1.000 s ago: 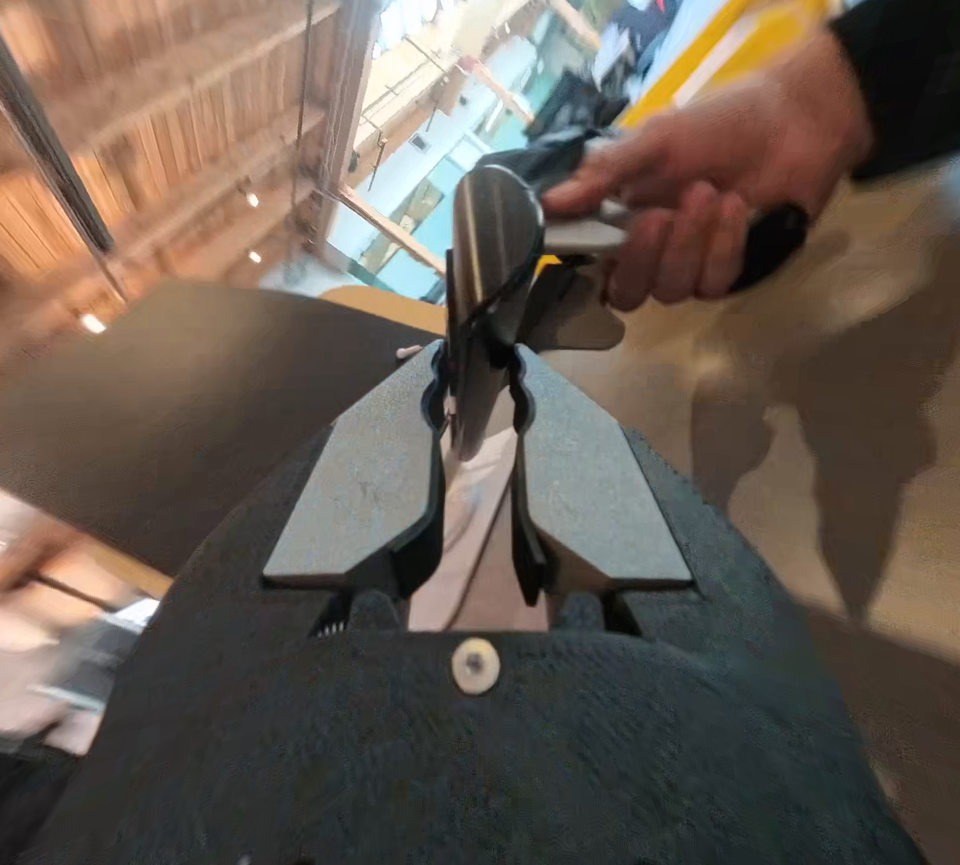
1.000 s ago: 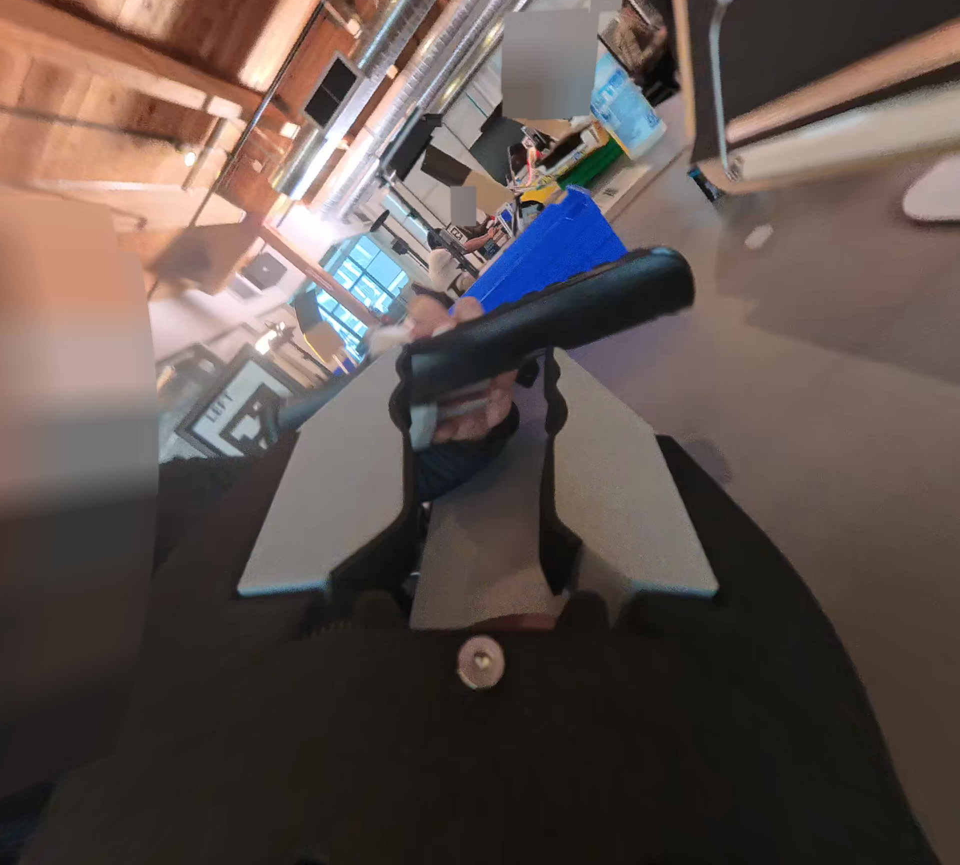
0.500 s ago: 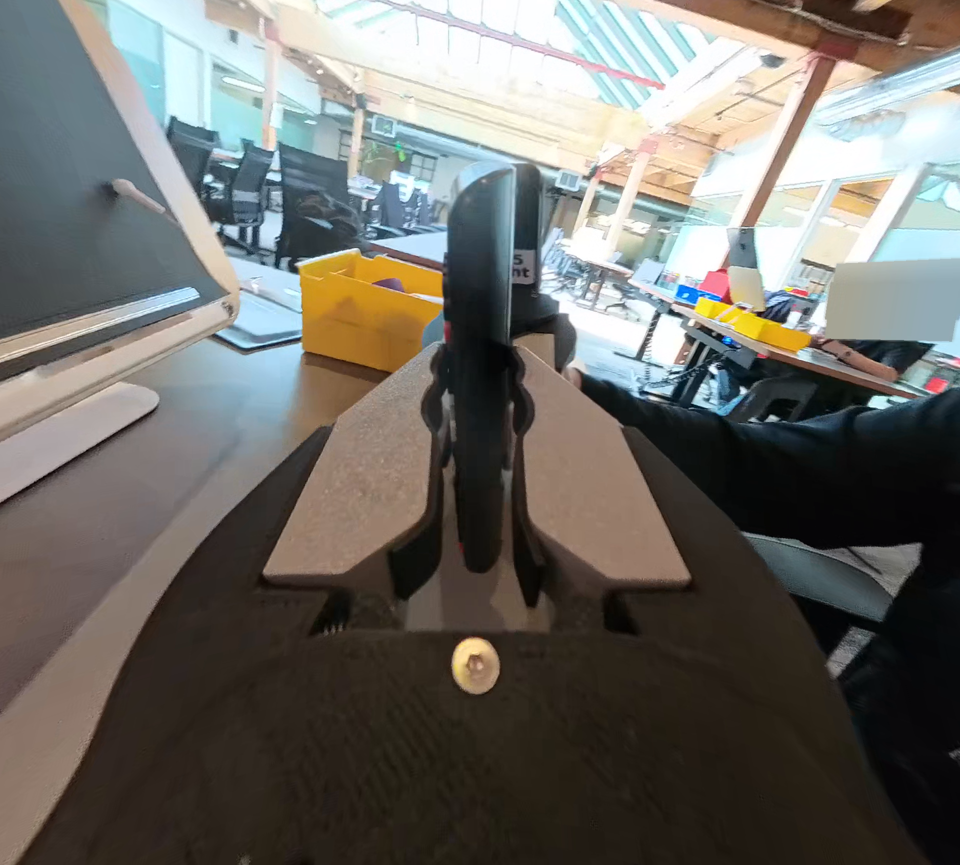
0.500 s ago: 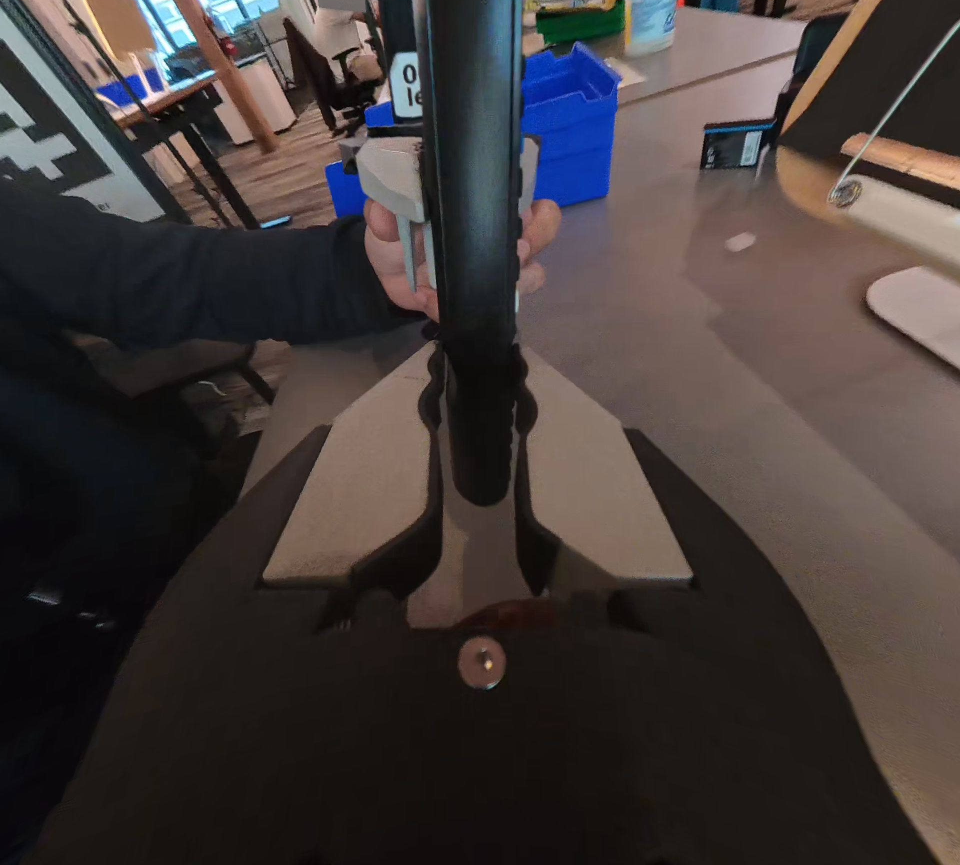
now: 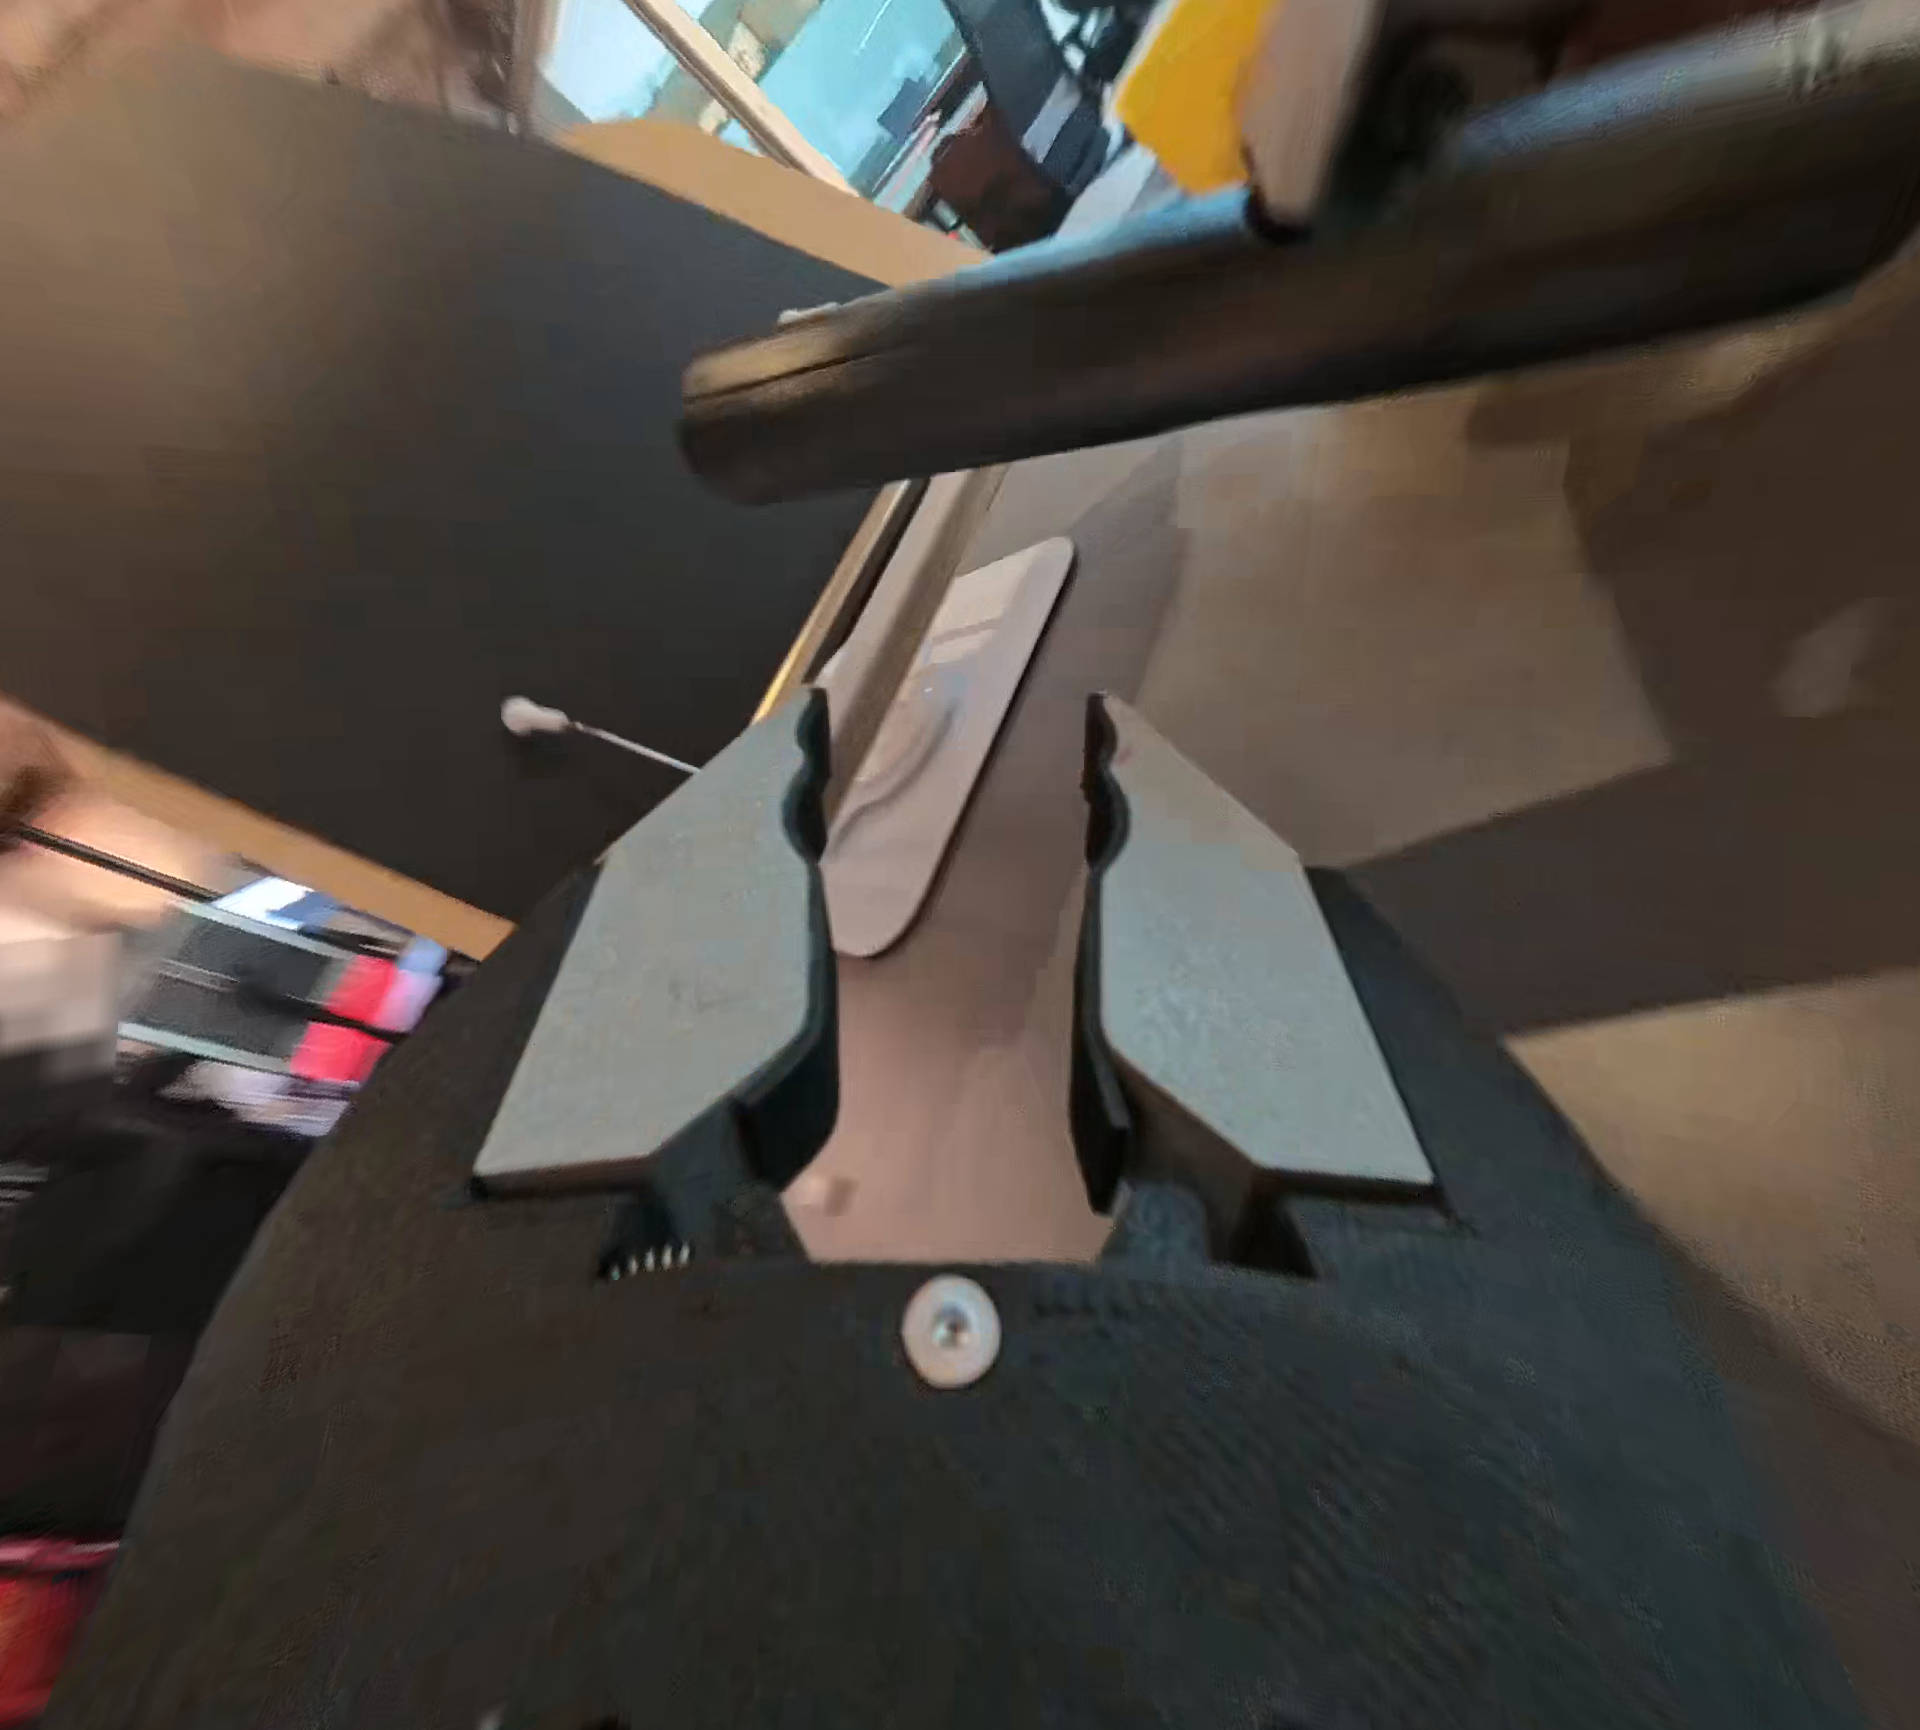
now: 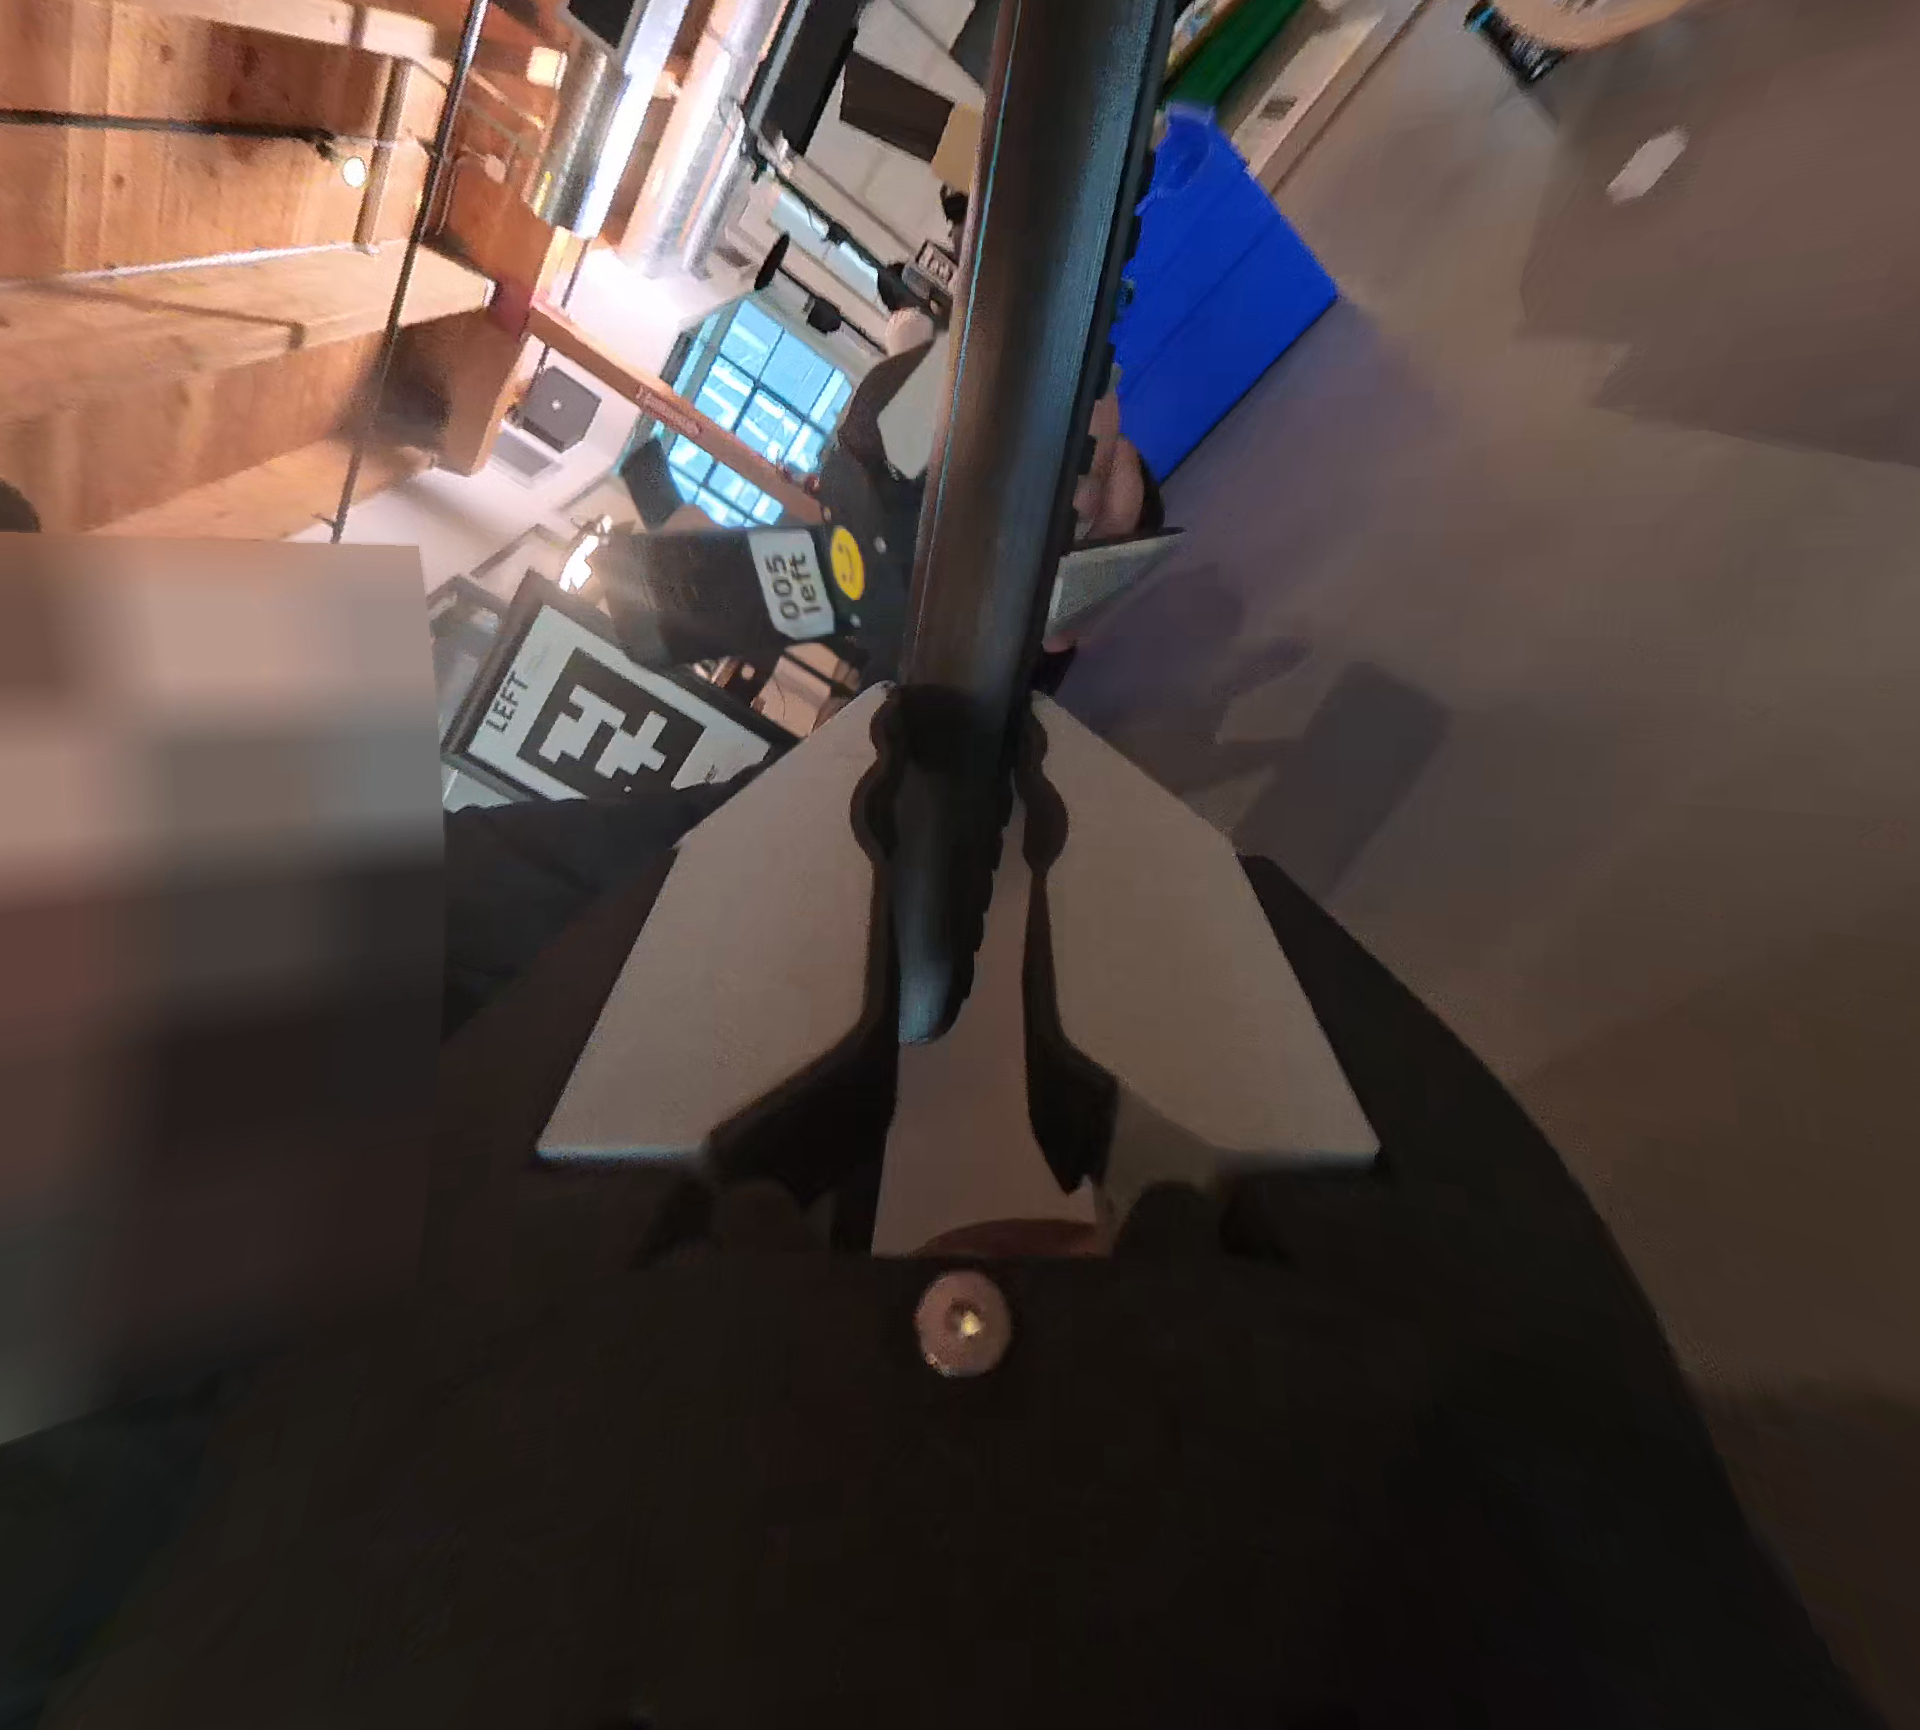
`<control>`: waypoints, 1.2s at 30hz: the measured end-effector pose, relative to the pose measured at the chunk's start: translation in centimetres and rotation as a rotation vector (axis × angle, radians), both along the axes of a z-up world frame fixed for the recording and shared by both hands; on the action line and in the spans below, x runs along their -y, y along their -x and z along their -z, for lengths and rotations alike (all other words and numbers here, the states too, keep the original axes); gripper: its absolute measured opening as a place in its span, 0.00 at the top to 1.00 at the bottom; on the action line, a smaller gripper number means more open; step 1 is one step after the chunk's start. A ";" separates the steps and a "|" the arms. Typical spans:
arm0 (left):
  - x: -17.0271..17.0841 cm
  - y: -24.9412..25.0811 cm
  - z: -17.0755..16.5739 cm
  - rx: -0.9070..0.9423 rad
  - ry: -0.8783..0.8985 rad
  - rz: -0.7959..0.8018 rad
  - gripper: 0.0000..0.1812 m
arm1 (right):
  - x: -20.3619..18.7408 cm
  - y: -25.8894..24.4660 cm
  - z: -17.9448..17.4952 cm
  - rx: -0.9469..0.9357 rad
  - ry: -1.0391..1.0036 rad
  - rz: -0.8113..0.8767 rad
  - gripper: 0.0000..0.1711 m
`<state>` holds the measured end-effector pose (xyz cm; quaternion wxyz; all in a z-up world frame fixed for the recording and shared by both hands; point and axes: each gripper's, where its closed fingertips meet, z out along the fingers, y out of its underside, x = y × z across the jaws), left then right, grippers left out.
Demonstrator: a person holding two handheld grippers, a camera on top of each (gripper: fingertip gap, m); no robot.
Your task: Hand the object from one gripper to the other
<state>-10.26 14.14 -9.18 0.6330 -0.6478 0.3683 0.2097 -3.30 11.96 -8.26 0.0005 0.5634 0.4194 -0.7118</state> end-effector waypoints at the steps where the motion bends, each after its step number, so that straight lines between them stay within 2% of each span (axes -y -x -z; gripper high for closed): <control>1: -0.2 0.0 0.6 -0.113 -0.023 -0.027 0.74 | 0.6 0.1 0.2 0.016 -0.008 -0.017 0.90; 4: -0.8 0.2 2.1 -0.300 -0.042 -0.089 0.71 | 1.4 0.6 1.4 0.100 -0.011 -0.038 0.90; 6: -0.7 -0.2 1.5 -0.336 -0.109 -0.087 0.74 | 1.5 0.6 2.1 0.140 0.005 -0.044 0.90; 11: -0.4 -0.5 -0.2 -0.445 -0.247 -0.096 0.72 | 1.4 0.9 2.2 0.164 0.063 -0.045 0.90; 14: -0.3 -1.1 -0.5 -0.524 -0.320 -0.092 0.75 | 2.6 1.0 2.6 0.188 0.074 -0.089 0.90; 16: -0.3 -1.8 -0.4 -0.559 -0.353 -0.081 0.80 | 4.2 0.7 1.8 0.145 0.101 -0.182 0.86; 17: -0.2 -2.1 -0.6 -0.576 -0.370 -0.073 0.87 | 5.2 0.3 1.2 0.111 0.103 -0.241 0.83; 18: -0.1 -2.4 -0.4 -0.577 -0.351 -0.053 0.87 | 6.0 -0.1 0.9 0.082 0.081 -0.282 0.81; 21: 0.1 -2.8 0.7 -0.341 -0.127 0.023 0.87 | 5.4 -0.4 0.2 -0.003 -0.093 -0.241 0.74; 24: 0.5 -3.5 1.4 0.053 0.106 0.133 0.87 | 2.2 -0.9 -2.8 -0.179 -0.214 -0.057 0.71; 27: 0.8 -4.5 2.1 0.363 0.332 0.230 0.87 | 0.1 -0.6 -3.4 -0.265 -0.484 0.142 0.63; 29: 1.2 -5.3 2.9 0.476 0.466 0.269 0.87 | 0.4 0.2 -2.8 -0.273 -0.647 0.188 0.59; 31: 1.6 -6.2 3.7 0.507 0.552 0.293 0.88 | 2.2 0.9 -1.8 -0.289 -0.816 0.162 0.56; 34: 2.3 -7.7 5.1 0.499 0.664 0.293 0.88 | 3.7 2.5 -0.6 -0.292 -0.996 0.177 0.62; 35: 2.5 -8.3 5.5 0.486 0.683 0.299 0.87 | 3.7 2.9 -0.4 -0.282 -1.025 0.196 0.71; 36: 2.6 -8.8 5.9 0.462 0.687 0.301 0.87 | 3.6 3.1 -0.2 -0.276 -1.042 0.199 0.85</control>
